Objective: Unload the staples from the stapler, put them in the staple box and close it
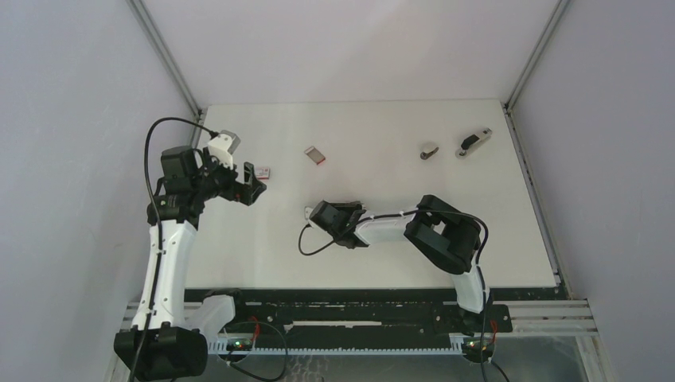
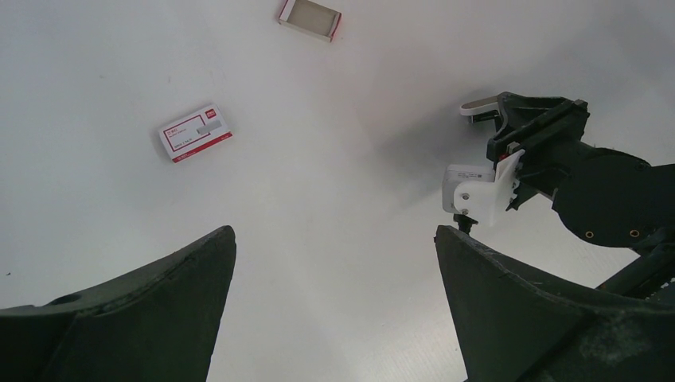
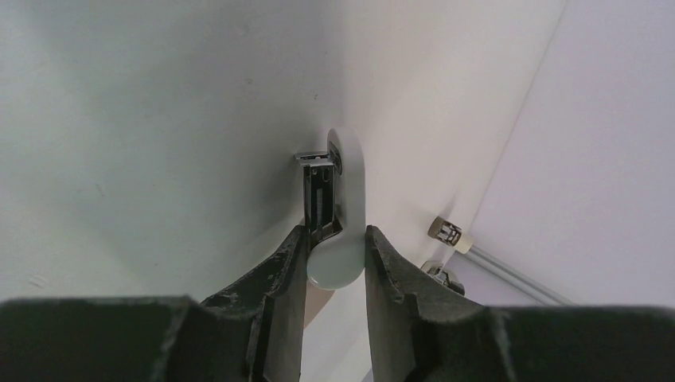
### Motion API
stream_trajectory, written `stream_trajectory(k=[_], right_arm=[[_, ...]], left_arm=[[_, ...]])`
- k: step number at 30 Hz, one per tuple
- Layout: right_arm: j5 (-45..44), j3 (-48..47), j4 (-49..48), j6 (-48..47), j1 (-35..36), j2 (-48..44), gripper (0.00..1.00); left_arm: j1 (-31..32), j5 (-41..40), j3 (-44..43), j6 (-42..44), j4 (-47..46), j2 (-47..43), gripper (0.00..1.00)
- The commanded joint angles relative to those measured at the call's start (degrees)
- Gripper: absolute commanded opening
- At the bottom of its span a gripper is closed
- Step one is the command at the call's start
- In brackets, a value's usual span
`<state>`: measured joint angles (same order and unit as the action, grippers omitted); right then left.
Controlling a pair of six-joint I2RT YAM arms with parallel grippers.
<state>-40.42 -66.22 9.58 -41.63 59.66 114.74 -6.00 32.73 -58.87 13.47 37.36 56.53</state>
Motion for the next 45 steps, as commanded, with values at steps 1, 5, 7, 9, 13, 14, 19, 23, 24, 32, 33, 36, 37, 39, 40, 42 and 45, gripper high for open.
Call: stream_trajectory(k=[1,5,7,9,13,14,19,23,24,32,33,36,37,39,40,42,45], right_arm=[[-0.74,0.2,-1.65,-0.38,0.51,-0.6,0.23],[0.01,0.21,-1.17,-0.13,0.47,-1.22,0.28],[0.47,0.21,-0.92,0.27,0.48,-1.74,0.29],[1.05,0.21,-0.57,0.64,0.49,-2.31,0.32],[2.17,0.21,0.12,1.43,0.46,-3.02,0.4],[2.33,0.17,0.19,1.56,0.46,-3.1,0.4],[2.7,0.2,0.29,1.8,0.39,-3.24,0.42],[5.7,-1.78,3.8,5.37,-1.03,-5.09,0.46],[8.21,-3.15,6.24,7.13,-1.83,-5.92,0.47],[30.75,-9.22,19.46,16.05,-10.64,-14.02,0.68],[33.99,-10.0,20.68,16.87,-12.17,-14.36,0.71],[42.01,-11.37,23.5,18.37,-16.1,-14.63,0.76],[44.38,-11.62,24.2,18.53,-17.15,-14.42,0.77],[47.72,-12.34,25.37,19.01,-18.75,-13.8,0.77],[49.55,-12.74,25.96,19.09,-19.52,-13.31,0.77],[51.78,-13.81,27.63,19.13,-20.92,-12.11,0.78],[54.66,-15.16,29.55,18.99,-22.89,-10.29,0.77]], left_arm=[[-0.71,1.11,1.19,-0.96,-2.24,-1.43,1.0],[-0.78,1.2,1.3,-0.92,-2.37,-1.47,1.0],[-0.9,1.21,1.3,-0.96,-2.38,-1.51,1.0],[-0.88,1.24,1.3,-0.98,-2.45,-1.45,1.0],[-1.0,1.18,1.39,-0.94,-2.52,-1.45,1.0],[-0.97,1.16,1.39,-1.03,-2.56,-1.44,1.0],[-1.07,1.22,1.39,-1.05,-2.51,-1.56,1.0],[-1.19,1.33,1.39,-1.03,-2.55,-1.72,1.0],[-1.18,1.31,1.39,-0.96,-2.48,-1.75,1.0],[-1.12,1.91,1.52,-0.87,-2.69,-1.38,1.0],[-1.15,1.98,1.53,-0.89,-2.69,-1.38,1.0],[-1.15,2.08,1.53,-0.87,-2.67,-1.28,1.0],[-1.13,2.09,1.53,-0.86,-2.65,-1.26,1.0],[-1.19,2.22,1.57,-0.82,-2.72,-1.27,1.0],[-1.13,2.18,1.54,-0.79,-2.73,-1.32,1.0],[-1.15,2.27,1.57,-0.8,-2.65,-1.36,1.0],[-1.14,2.52,1.65,-0.79,-2.65,-1.42,1.0]])
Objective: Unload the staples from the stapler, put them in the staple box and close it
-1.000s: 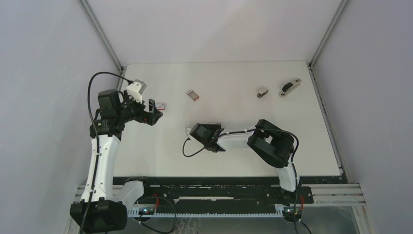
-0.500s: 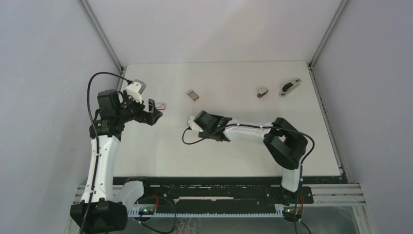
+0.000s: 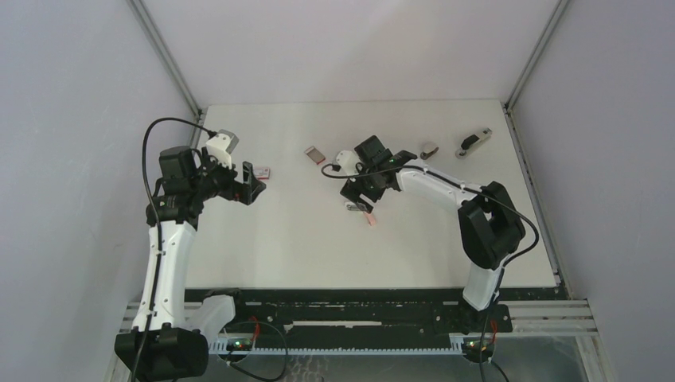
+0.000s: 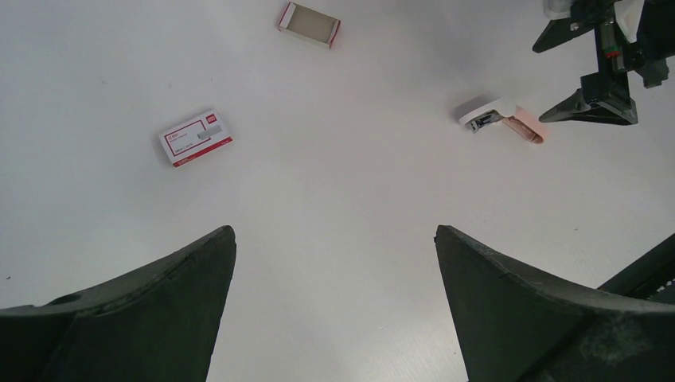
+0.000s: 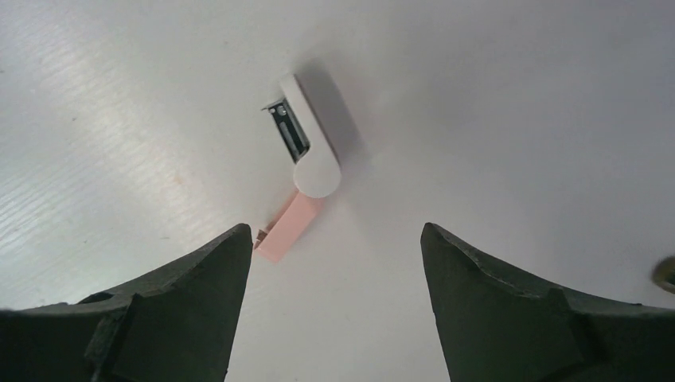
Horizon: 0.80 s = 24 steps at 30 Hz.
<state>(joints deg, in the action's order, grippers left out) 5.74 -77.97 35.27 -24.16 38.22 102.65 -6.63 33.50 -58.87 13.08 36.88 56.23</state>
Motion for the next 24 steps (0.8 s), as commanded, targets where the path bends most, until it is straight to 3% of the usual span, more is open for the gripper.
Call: stream_trajectory(k=[1,24], right_arm=[[9.3,-3.67,4.31,1.47,-1.96,2.23,0.77],[12.49,-7.54,4.6,3.41,-4.37,10.54,0.53]], left_arm=[[-0.54,1.83,1.65,-0.41,-2.1,-1.16,1.0],[-0.51,2.85,2.09,-0.19,-2.14,-0.33,0.99]])
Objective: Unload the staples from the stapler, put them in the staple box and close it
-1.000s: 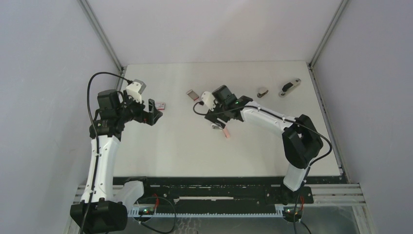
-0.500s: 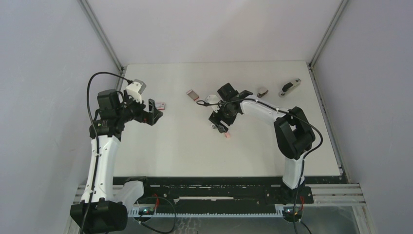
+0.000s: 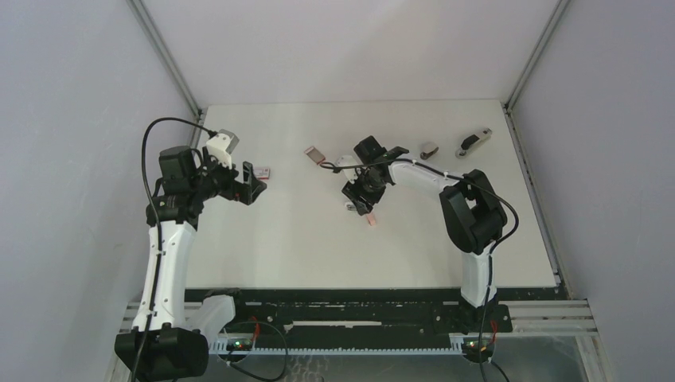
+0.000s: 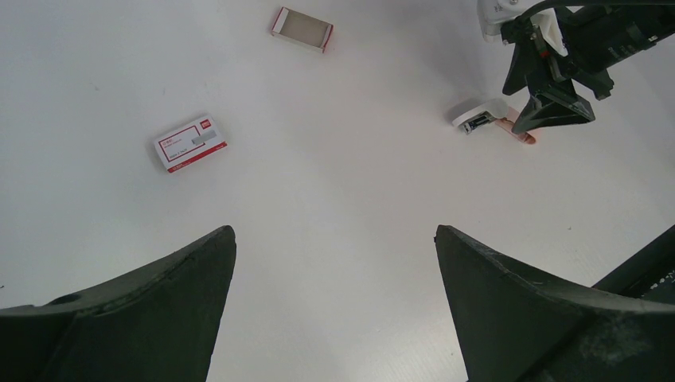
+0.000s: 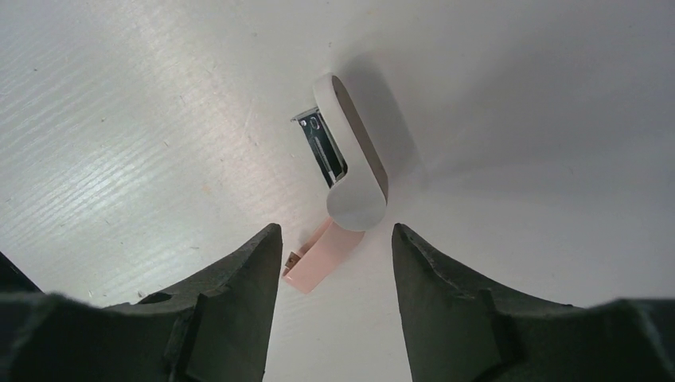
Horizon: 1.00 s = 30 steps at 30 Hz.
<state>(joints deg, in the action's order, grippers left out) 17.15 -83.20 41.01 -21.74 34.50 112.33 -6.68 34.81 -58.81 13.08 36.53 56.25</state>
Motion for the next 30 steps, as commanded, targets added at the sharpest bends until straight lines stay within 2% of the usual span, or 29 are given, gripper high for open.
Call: stream_trajectory(k=[1,10,18,27,30], right_arm=[[1.05,-2.32,-1.33,1.1,-0.66,0.96,0.52],[-0.52,-2.14,-3.07,2.38,-0.48,1.75,0.47],[-3.3,-1.46,-5.01,3.29,0.24,1.88,0.38],[-5.07,-0.79,-6.07,2.94,1.57,1.7,0.37],[-5.39,-0.69,-6.21,2.76,1.78,1.58,0.31]], left_arm=[[-0.49,1.56,2.02,-0.24,-1.76,-0.28,1.0],[-0.48,1.58,2.12,-0.22,-1.82,-0.02,0.99],[-0.53,1.58,2.16,-0.24,-1.83,0.09,0.99],[-0.52,1.58,2.25,-0.1,-1.85,0.14,0.99],[-0.47,1.55,2.29,-0.14,-1.97,0.1,0.99]])
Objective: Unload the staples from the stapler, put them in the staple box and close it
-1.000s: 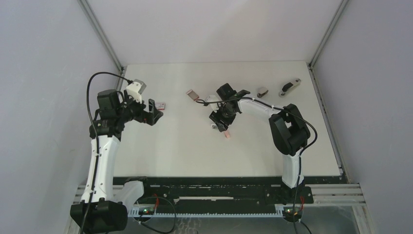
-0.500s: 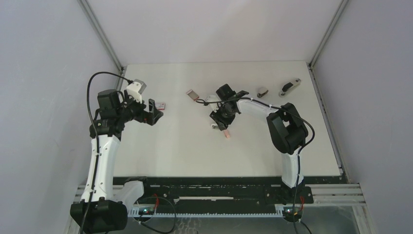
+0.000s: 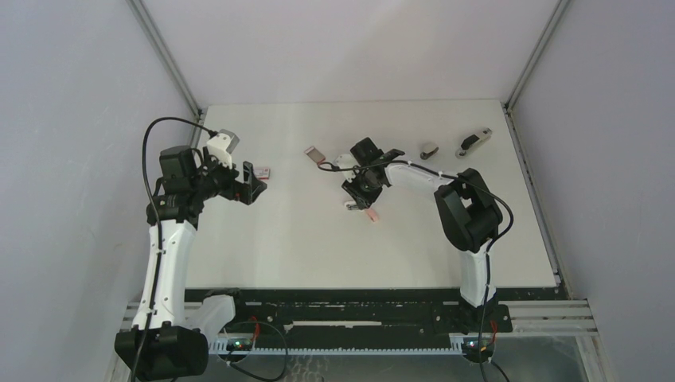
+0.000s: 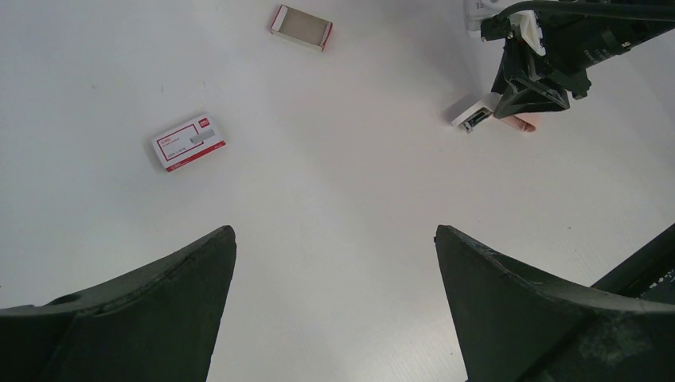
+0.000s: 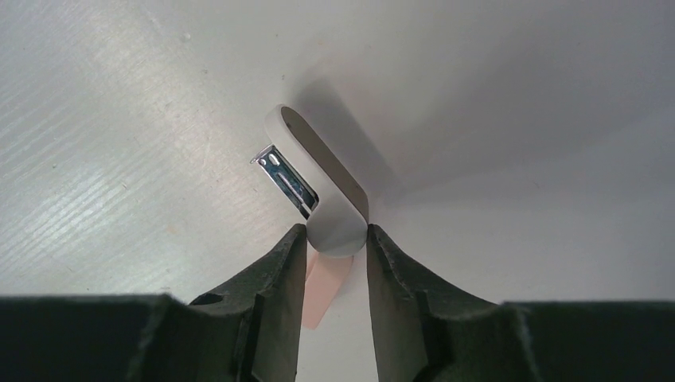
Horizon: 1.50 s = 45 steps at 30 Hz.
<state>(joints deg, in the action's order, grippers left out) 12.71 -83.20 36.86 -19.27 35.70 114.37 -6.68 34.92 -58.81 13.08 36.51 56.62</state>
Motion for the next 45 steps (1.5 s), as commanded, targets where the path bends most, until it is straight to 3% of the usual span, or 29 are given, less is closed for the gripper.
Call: stream_trajectory(k=[1,5,12,21,31,45], right_arm=[[-0.93,-0.59,-2.12,0.22,0.59,-0.55,0.28],[-1.95,-0.1,-2.7,0.03,1.06,-1.49,0.22],[-6.65,3.03,-6.92,-0.23,2.79,-6.21,0.21],[-26.08,11.55,-21.82,-2.99,9.2,-12.52,0.18],[-49.84,21.77,-43.88,-17.38,19.59,-8.6,0.17],[-56.76,28.31,-61.93,-32.7,26.99,-3.28,0.16]], left_arm=[[-0.46,1.39,2.29,-0.1,-1.92,-0.2,0.99],[-0.44,1.31,2.29,-0.15,-1.97,-0.03,0.99],[-0.45,1.07,2.29,-0.13,-2.0,-0.05,0.99],[-0.48,-0.91,2.52,-0.42,-2.82,-0.46,0.99],[-0.58,-3.63,3.16,-0.7,-4.11,-1.7,0.99],[-0.55,-4.39,3.17,-1.11,-4.72,-2.13,0.99]])
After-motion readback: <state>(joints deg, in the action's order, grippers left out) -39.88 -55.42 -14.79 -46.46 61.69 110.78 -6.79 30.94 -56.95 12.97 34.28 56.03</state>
